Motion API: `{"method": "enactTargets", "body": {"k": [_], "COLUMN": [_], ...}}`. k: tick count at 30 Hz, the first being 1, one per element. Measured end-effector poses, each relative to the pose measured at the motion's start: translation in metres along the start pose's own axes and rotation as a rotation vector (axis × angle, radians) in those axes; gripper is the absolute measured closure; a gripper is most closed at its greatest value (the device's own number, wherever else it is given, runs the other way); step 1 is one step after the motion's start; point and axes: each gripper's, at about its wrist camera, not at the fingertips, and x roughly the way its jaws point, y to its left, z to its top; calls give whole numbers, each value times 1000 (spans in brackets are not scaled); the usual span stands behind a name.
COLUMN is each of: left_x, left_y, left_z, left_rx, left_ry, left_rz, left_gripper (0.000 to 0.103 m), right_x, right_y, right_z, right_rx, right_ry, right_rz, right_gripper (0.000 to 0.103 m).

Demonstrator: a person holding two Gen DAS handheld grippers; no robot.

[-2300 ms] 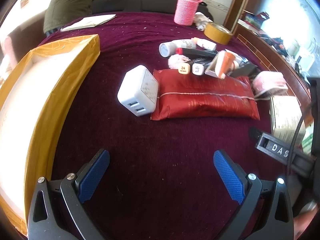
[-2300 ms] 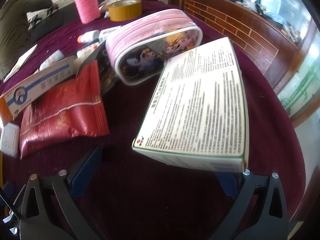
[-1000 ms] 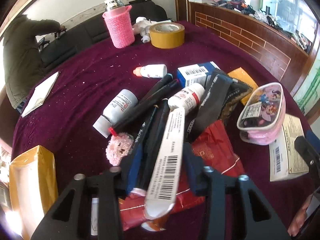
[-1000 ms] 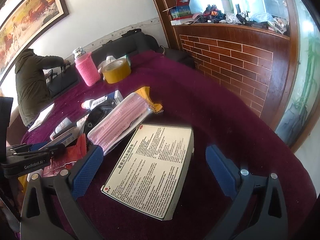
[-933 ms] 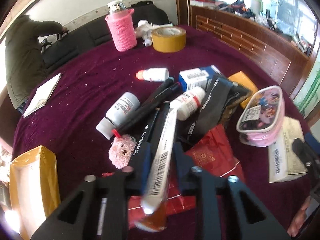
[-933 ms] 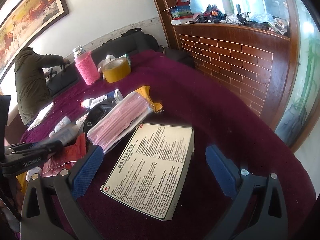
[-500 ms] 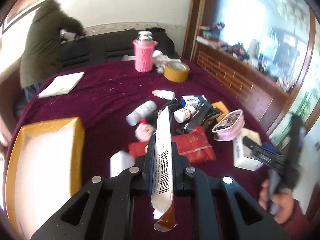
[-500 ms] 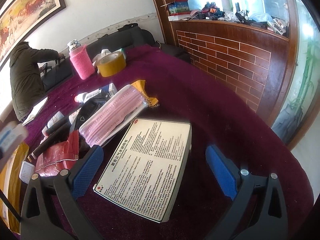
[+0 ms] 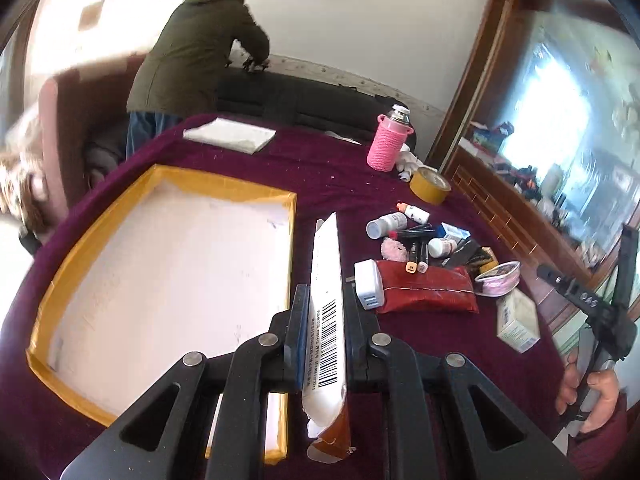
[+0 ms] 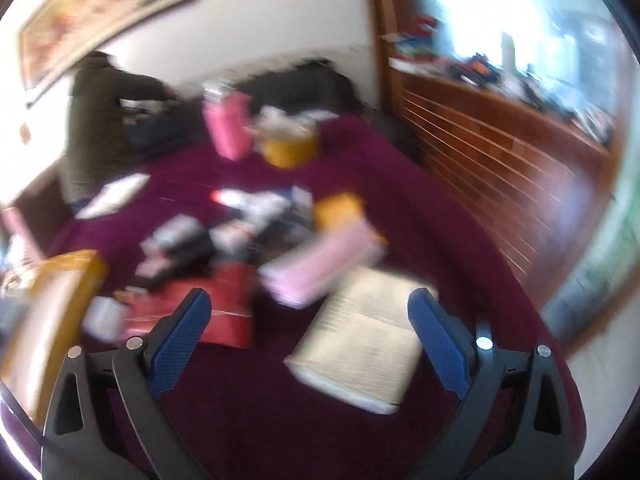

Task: Organize objects
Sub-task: 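Lift the white tube box with the left gripper toward the yellow box, then grasp the white USB charger with the right gripper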

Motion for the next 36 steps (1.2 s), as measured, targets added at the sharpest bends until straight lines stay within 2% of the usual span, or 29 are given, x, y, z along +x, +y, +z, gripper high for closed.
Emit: {"method": "enactTargets", "body": {"k": [1, 3, 6, 7, 8, 9, 11, 14, 18, 20, 21, 23, 28, 36], "left_x": [0, -5, -20, -24, -30, -33, -39, -44, -39, -35, -35, -35, -37, -36], "left_y": [7, 17, 31, 35, 42, 46, 54, 64, 70, 73, 74, 77, 81, 80], "left_z": [-4, -10, -17, -18, -18, -19, -21, -24, -26, -26, -26, -27, -25, -25], "left_rx": [-28, -60, -71, -73, -79, -83, -84, -76, -76, -88, -92, -95, -99, -121], "left_ry": [4, -2, -29, -38, -47, -51, -58, -71, -68, -62, -60, -61, -64, -51], "left_rz": [-12, -21, -11, -4, 1, 1, 7, 20, 9, 0, -4, -3, 4, -10], "left_gripper": [92, 92, 92, 92, 92, 92, 92, 92, 92, 92, 92, 92, 92, 92], "right_x": [-8, -4, 32, 42, 56, 66, 91, 119, 135, 140, 140, 141, 130, 117], "right_y": [21, 54, 112, 125, 139, 150, 171, 186, 204, 212, 214, 214, 205, 186], "right_z": [8, 15, 10, 7, 4, 0, -6, -12, -15, -16, -16, -15, -8, -6], "right_rx": [-45, -107, -135, -121, -116, -123, -129, -131, -181, -214, -241, -252, -250, -190], "right_ry": [-10, 56, 299, 349, 394, 414, 477, 546, 543, 535, 514, 511, 493, 477], "right_rz": [102, 228, 374, 415, 421, 402, 364, 276, 165, 99, 54, 49, 94, 173], "right_gripper": [2, 1, 3, 7, 13, 17, 33, 40, 47, 66, 67, 67, 81, 81]}}
